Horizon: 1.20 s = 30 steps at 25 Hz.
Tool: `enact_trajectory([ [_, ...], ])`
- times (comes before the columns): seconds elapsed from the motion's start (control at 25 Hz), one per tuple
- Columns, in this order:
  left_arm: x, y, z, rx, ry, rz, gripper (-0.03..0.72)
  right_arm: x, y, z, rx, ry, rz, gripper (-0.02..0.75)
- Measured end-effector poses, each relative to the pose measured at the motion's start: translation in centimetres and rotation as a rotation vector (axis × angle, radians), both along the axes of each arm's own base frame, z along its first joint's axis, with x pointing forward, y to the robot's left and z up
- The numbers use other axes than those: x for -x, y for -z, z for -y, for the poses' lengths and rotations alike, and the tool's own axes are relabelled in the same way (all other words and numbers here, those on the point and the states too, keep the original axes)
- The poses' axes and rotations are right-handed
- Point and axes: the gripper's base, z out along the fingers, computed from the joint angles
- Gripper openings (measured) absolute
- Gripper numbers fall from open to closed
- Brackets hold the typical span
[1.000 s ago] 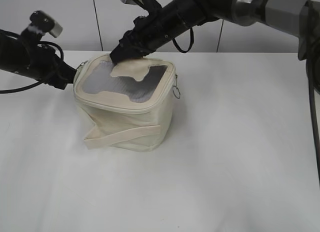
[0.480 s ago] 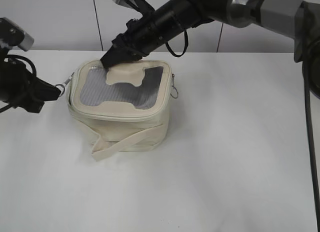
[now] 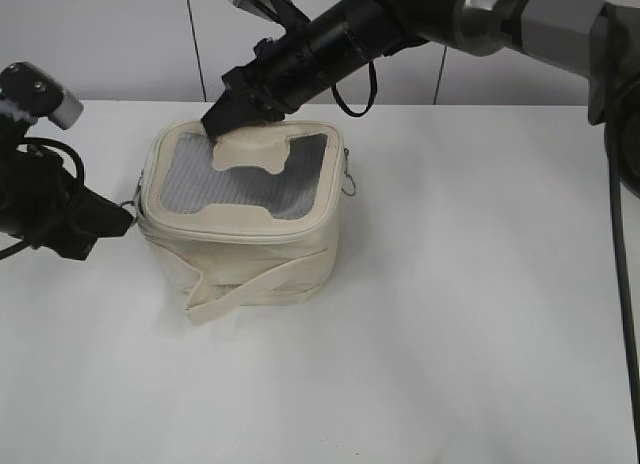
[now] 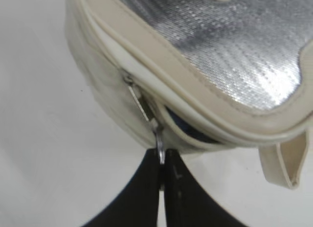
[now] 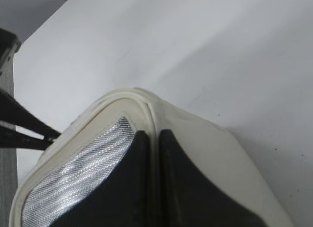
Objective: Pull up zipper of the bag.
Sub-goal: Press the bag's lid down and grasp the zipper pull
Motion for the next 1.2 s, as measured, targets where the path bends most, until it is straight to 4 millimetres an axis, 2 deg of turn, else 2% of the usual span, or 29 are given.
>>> enact_trajectory([
  [0.16,1.5,-1.0,0.5,-0.048,0.040,-0.046,-0.003,-0.2,0.0,0.1,-0.003,0.033,-0.024,0.039],
  [0.28,3.0,-2.0,0.2,-0.088,0.057,-0.087,-0.003,-0.2,0.0,0.1,-0.003,0.038,-0.030,0.039],
  [0.44,4.2,-3.6,0.4,-0.072,0.069,-0.075,-0.003,-0.2,0.0,0.1,-0.005,0.049,-0.045,0.039],
  [0.56,4.8,-3.8,2.0,-0.047,0.114,-0.077,-0.003,-0.2,0.0,0.1,-0.006,0.051,-0.048,0.039],
  [0.8,6.2,-2.6,8.0,0.020,0.205,-0.079,-0.003,-0.2,0.0,0.1,-0.006,0.052,-0.049,0.039],
  [0.92,6.6,-2.3,9.0,0.019,0.213,-0.071,-0.003,-0.2,0.0,0.1,-0.006,0.054,-0.051,0.043],
  [1.0,6.5,-2.4,8.7,0.027,0.182,-0.094,0.007,-0.3,0.0,0.2,-0.007,0.058,-0.051,0.102],
  [1.08,6.3,-2.7,7.6,0.026,0.151,-0.122,0.056,-0.6,-0.3,0.6,-0.004,0.065,-0.044,0.234],
  [1.16,6.2,-3.1,6.1,0.020,0.135,-0.151,0.157,-1.3,-0.8,1.7,0.011,0.070,-0.037,0.372],
  [1.2,6.0,-3.3,5.2,0.014,0.118,-0.162,0.210,-1.6,-1.3,2.5,0.020,0.082,-0.042,0.399],
])
